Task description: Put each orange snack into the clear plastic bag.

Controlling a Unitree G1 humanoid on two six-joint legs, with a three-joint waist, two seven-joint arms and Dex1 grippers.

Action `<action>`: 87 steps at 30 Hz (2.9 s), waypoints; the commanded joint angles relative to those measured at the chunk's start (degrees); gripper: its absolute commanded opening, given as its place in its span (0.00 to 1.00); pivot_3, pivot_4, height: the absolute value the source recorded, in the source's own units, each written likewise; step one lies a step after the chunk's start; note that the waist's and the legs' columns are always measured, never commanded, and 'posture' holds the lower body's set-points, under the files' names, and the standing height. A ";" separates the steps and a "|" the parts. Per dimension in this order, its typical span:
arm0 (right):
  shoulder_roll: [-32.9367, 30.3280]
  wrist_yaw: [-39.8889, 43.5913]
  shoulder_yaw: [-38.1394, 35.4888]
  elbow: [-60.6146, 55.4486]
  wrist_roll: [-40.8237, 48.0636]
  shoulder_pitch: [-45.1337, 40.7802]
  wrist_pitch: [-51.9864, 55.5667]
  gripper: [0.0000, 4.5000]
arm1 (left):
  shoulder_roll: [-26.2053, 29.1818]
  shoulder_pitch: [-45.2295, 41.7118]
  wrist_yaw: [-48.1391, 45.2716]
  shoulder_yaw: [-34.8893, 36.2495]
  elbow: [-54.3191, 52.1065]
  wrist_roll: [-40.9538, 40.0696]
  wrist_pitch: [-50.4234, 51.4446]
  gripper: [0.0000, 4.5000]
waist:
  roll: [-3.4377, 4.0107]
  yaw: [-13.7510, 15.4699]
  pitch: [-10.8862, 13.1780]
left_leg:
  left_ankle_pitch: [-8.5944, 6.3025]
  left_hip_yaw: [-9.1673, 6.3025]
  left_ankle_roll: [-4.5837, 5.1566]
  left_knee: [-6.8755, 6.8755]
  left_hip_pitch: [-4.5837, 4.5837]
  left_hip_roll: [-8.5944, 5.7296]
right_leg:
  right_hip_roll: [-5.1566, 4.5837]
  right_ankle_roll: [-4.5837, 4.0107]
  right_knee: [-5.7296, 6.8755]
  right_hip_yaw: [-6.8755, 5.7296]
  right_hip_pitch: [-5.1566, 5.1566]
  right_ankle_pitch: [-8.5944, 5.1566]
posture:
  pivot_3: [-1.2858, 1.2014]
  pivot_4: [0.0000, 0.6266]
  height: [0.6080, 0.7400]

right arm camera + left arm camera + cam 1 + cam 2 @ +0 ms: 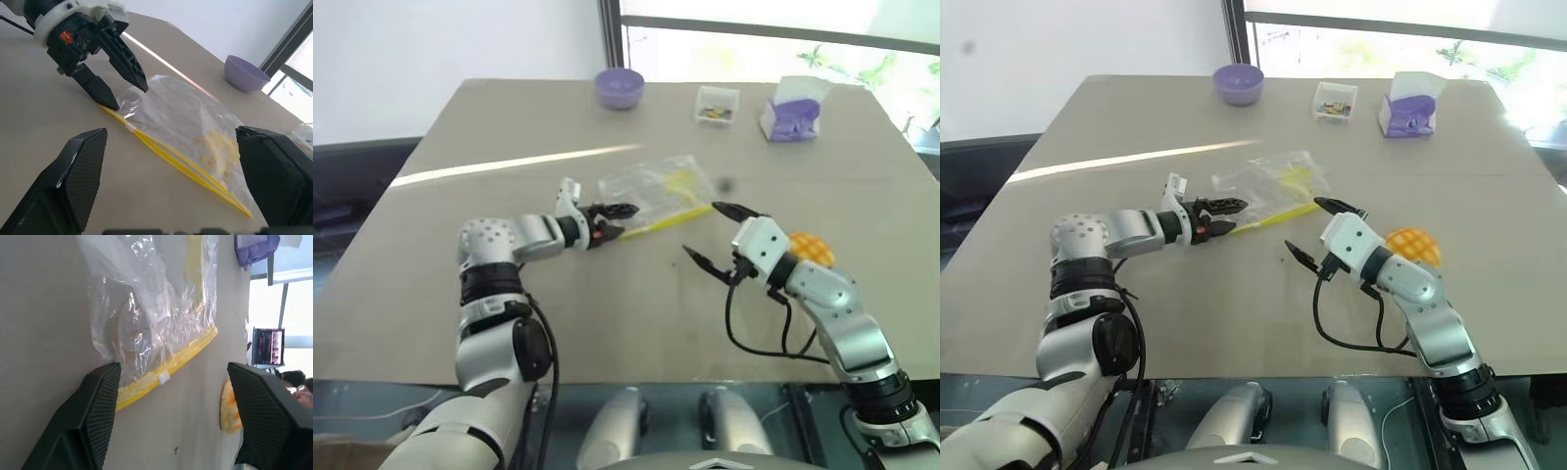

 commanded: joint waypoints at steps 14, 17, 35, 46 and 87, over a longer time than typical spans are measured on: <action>-1.49 -0.41 -2.27 -3.41 1.25 1.27 0.14 1.00 | -2.53 1.24 1.23 10.16 2.02 -4.20 1.73 0.02 | 0.63 -0.78 -0.52 | 0.06 -0.13 -0.06 0.23 0.02 0.01 | 0.02 0.04 0.11 -0.11 0.11 -0.01 | 0.52 0.24 1.00; -1.40 -0.19 -2.39 -2.89 1.90 1.04 -0.18 1.00 | -2.51 2.67 2.62 14.01 -2.47 -8.27 6.25 0.02 | 0.54 -1.24 -0.47 | 0.05 -0.17 -0.04 0.23 -0.12 0.01 | 0.02 0.03 0.08 -0.11 -0.02 -0.01 | 0.52 0.24 1.00; -0.38 1.95 -1.12 -0.81 3.35 -0.97 -1.50 1.00 | -8.09 10.18 15.21 4.81 -28.44 2.60 -2.14 0.52 | 0.35 -1.02 -0.36 | 0.04 -0.05 -0.07 0.08 -0.14 0.05 | 0.02 0.00 0.05 0.02 -0.13 0.01 | 0.52 0.24 1.00; -2.01 1.59 -2.03 -6.31 3.55 2.08 1.07 1.00 | -8.78 5.93 16.14 -0.46 -20.42 11.03 -9.04 0.52 | 0.35 -1.15 -0.36 | 0.04 -0.02 -0.06 0.08 -0.10 0.04 | 0.05 0.01 0.06 0.00 -0.11 0.00 | 0.52 0.24 1.00; -21.82 13.16 -24.41 -19.56 30.78 17.24 16.45 1.00 | -21.85 28.37 17.11 2.02 -50.68 -14.54 -3.43 0.01 | 0.28 0.98 -0.30 | -0.16 -0.40 0.24 0.58 -0.50 0.00 | -0.05 0.21 -0.21 -0.35 0.10 -0.14 | 0.52 0.24 1.00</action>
